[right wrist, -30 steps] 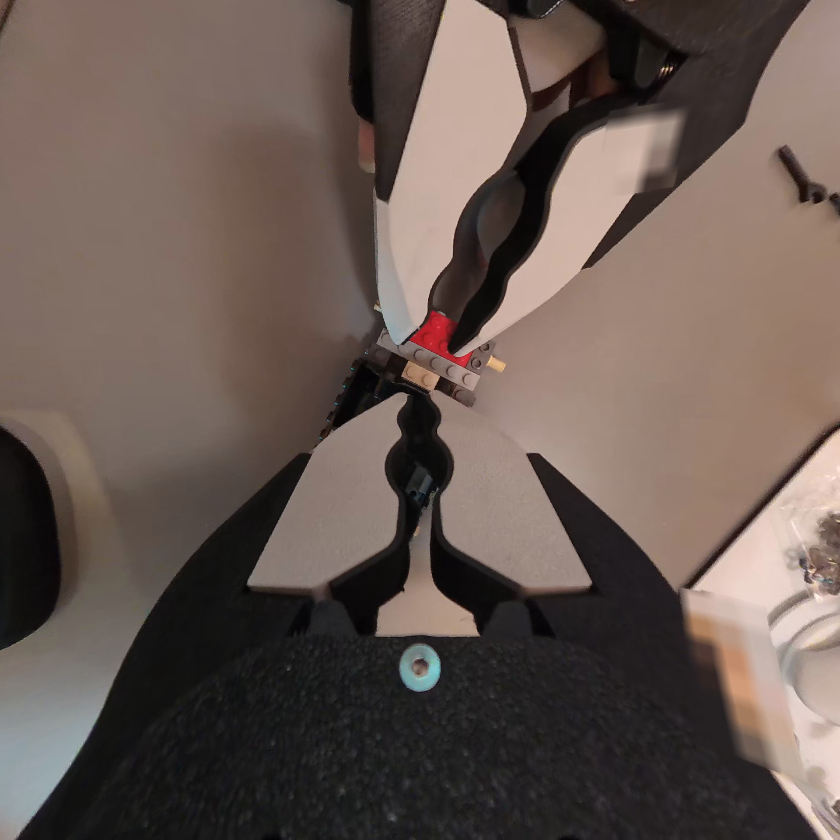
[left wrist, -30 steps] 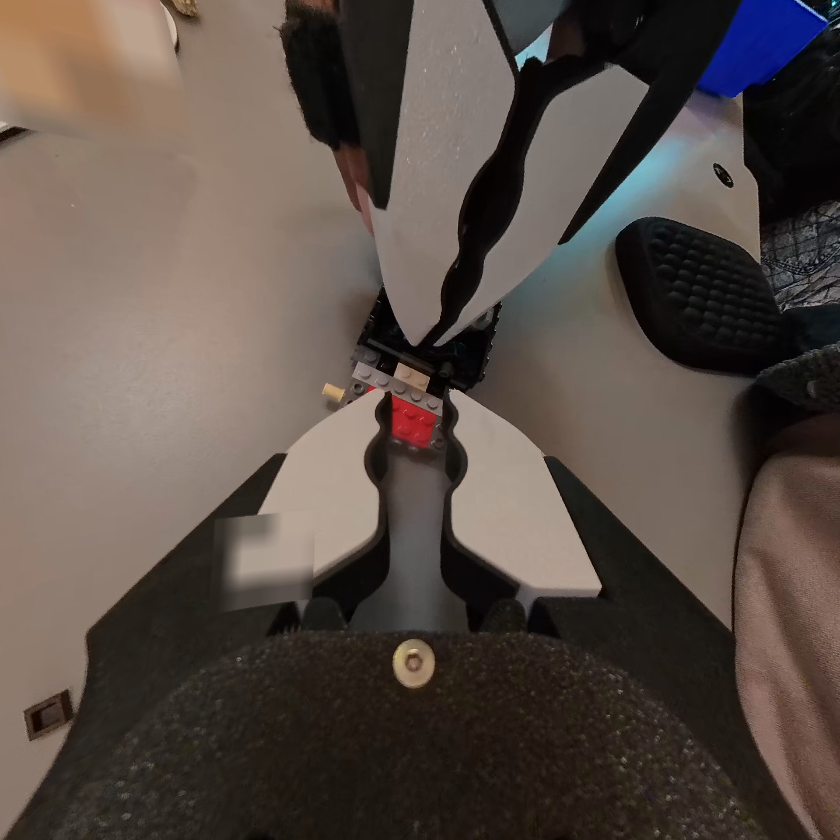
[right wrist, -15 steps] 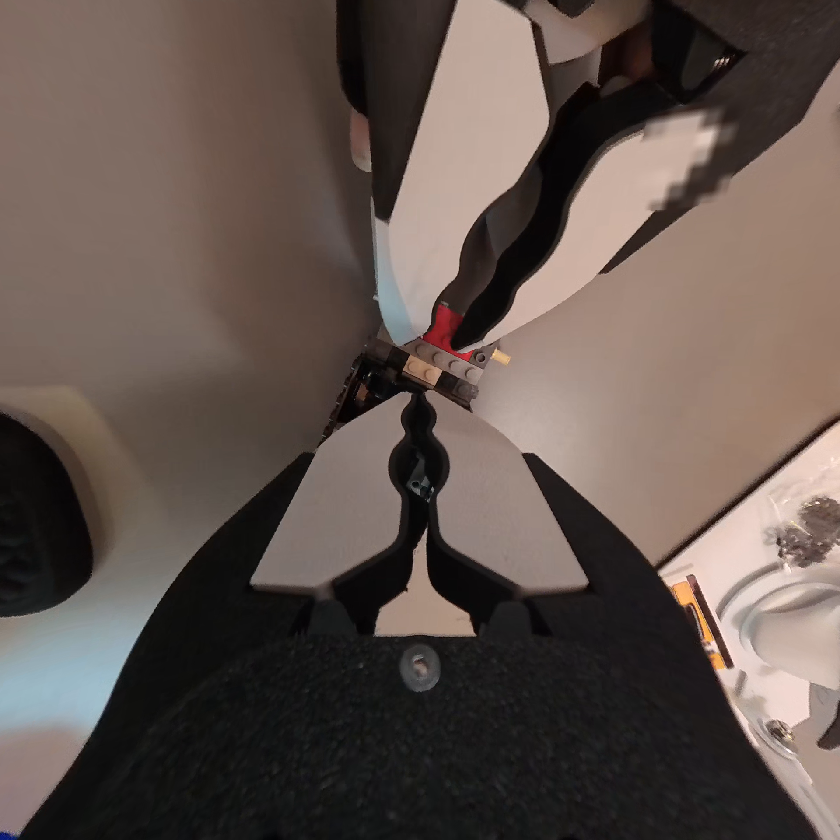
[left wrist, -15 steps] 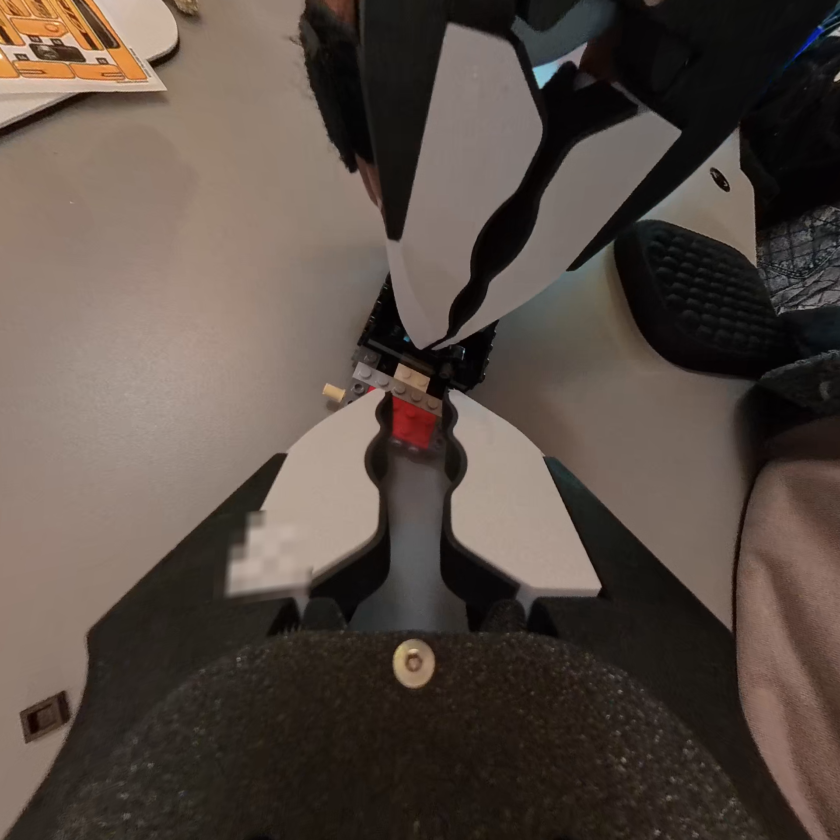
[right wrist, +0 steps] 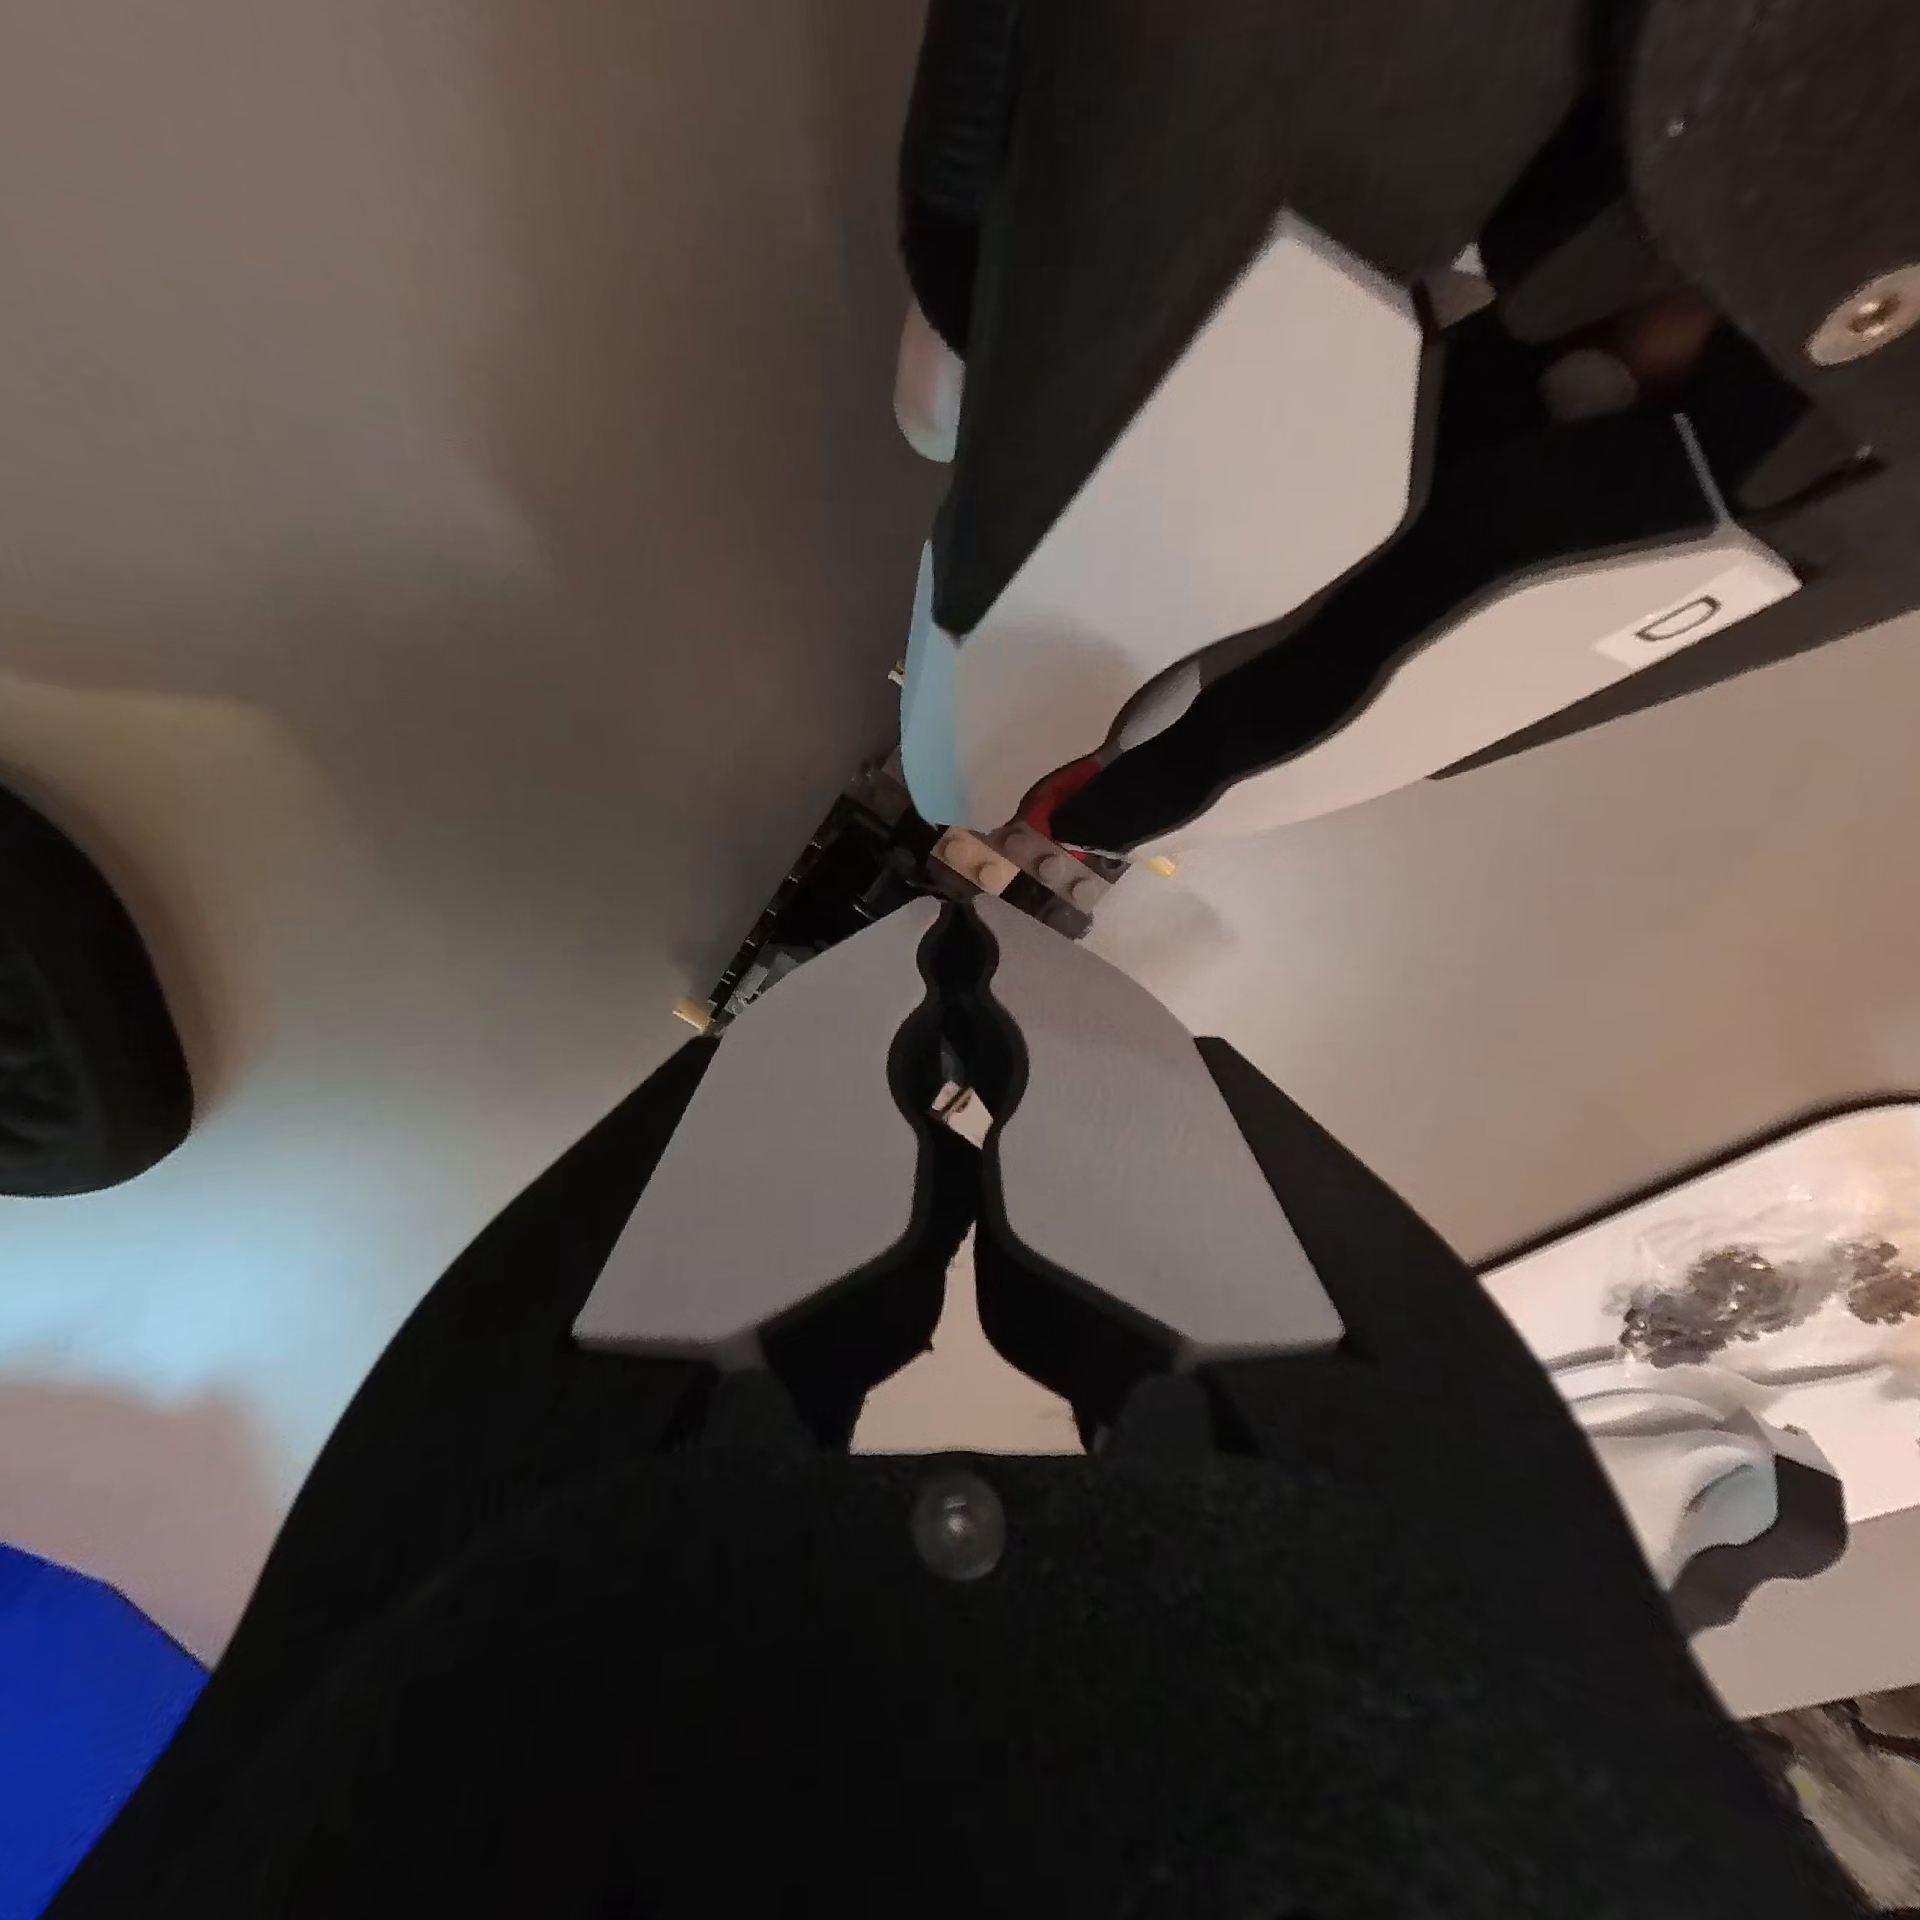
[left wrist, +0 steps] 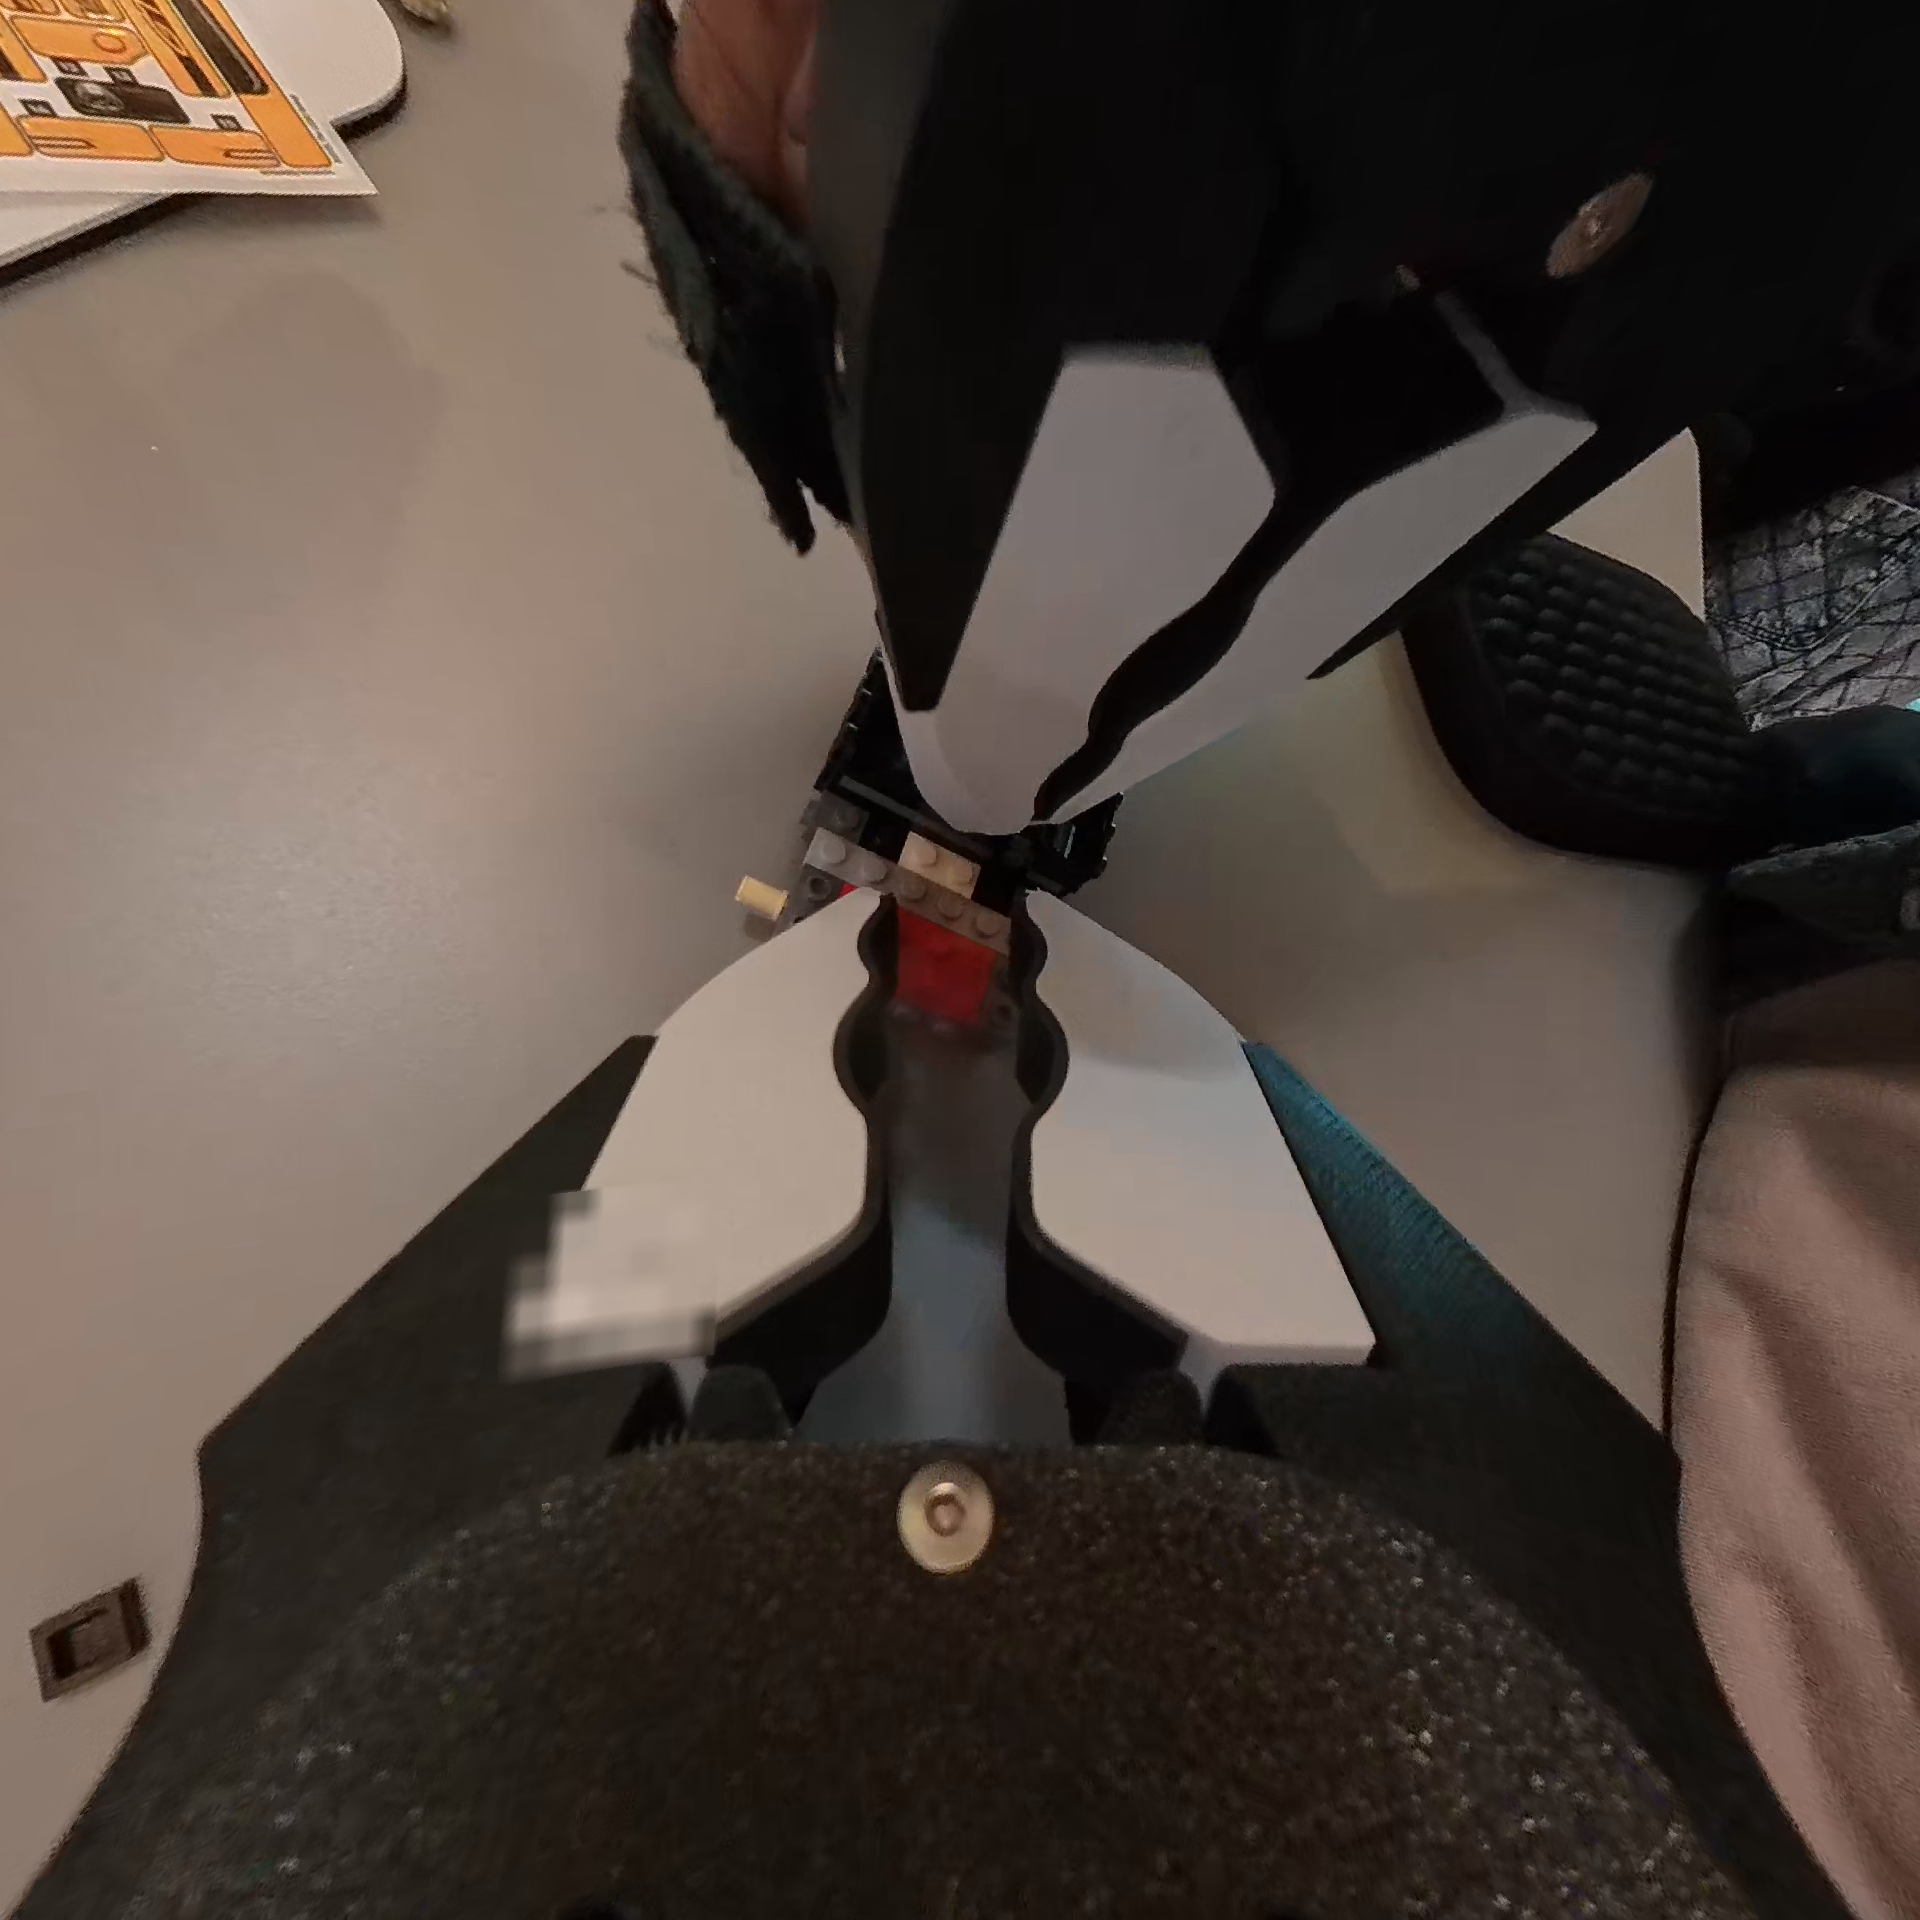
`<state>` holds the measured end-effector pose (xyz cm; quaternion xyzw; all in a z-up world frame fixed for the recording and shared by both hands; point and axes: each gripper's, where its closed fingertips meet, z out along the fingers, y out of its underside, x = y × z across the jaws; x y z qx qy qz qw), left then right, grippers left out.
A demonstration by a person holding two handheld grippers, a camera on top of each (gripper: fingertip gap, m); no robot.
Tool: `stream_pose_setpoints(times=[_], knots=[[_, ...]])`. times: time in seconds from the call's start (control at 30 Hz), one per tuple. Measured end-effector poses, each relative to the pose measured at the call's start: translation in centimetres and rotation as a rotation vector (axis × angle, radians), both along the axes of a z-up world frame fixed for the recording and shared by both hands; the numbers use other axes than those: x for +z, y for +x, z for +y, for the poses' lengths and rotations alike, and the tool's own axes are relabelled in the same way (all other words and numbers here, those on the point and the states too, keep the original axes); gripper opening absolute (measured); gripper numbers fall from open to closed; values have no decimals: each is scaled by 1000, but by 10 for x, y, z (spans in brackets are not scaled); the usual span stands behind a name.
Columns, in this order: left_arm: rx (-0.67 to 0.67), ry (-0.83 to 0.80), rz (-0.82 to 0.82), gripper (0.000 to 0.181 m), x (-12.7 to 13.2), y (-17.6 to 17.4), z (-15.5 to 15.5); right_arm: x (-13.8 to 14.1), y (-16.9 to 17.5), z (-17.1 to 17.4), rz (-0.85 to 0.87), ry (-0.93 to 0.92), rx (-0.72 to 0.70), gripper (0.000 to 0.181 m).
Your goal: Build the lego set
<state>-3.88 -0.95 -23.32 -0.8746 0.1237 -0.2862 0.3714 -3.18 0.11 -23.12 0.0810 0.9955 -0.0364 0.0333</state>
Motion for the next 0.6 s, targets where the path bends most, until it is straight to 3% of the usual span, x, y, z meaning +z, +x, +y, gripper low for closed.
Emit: stream_pose_setpoints(times=[0.33,0.6], knots=[[-4,3,2,22,0,1,-1,1,-1,-1,53,-40,-36,0],[9,55,45,30,6,-9,2,34,14,4,270,-313,-409,4]])
